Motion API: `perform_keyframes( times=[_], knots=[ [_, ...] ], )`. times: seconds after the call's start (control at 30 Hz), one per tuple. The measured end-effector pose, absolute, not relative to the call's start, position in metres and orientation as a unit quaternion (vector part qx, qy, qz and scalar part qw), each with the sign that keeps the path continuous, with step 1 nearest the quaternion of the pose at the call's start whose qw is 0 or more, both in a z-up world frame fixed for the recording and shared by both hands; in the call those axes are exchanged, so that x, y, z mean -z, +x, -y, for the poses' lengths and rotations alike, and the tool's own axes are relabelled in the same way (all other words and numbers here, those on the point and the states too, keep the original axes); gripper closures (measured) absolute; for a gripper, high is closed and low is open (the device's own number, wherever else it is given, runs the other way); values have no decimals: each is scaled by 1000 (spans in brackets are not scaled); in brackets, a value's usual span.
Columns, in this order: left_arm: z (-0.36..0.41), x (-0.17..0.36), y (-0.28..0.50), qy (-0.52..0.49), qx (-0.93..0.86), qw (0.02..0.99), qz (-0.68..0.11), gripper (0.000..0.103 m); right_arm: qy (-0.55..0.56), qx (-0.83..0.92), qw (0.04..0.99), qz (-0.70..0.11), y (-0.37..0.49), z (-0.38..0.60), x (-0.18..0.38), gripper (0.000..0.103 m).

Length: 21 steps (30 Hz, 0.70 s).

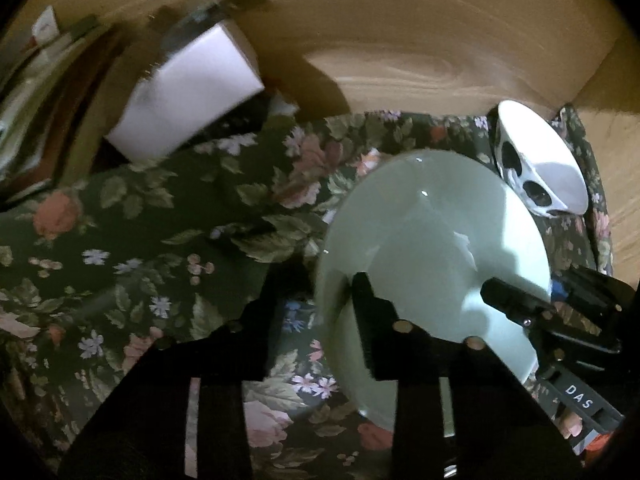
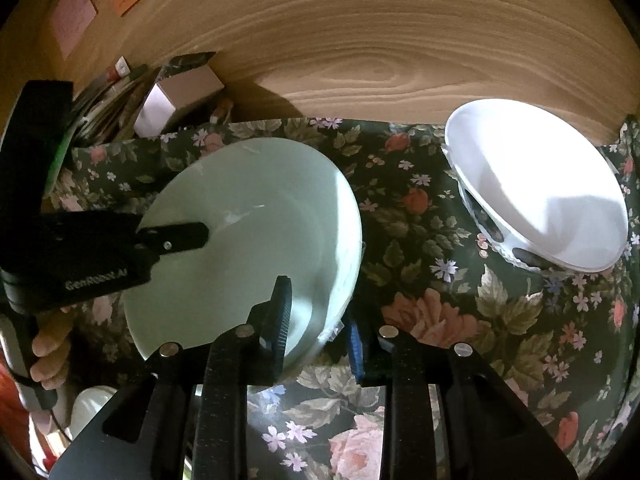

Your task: Organize plates and bowls

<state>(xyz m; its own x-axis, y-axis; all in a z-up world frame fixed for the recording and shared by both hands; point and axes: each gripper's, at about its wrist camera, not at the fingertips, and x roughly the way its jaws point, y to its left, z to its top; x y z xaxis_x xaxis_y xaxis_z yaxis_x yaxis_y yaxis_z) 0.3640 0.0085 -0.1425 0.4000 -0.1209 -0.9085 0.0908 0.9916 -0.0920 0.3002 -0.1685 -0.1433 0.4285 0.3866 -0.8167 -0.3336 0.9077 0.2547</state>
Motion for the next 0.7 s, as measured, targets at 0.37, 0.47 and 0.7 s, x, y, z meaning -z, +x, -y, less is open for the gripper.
perform_keyframes(
  times=[0.37,0.47,0.7],
  knots=[
    [11,144,363,6,73,838,-540,84,41,-212,854,-474,289,180,137,82],
    [15,136,356,12,77,845,-528,84,46,-209,860,-463,281,186,126,82],
    [24,97,330,23,98,866,-490,84,57,-206,874,-437,257,199,95,82]
  ],
)
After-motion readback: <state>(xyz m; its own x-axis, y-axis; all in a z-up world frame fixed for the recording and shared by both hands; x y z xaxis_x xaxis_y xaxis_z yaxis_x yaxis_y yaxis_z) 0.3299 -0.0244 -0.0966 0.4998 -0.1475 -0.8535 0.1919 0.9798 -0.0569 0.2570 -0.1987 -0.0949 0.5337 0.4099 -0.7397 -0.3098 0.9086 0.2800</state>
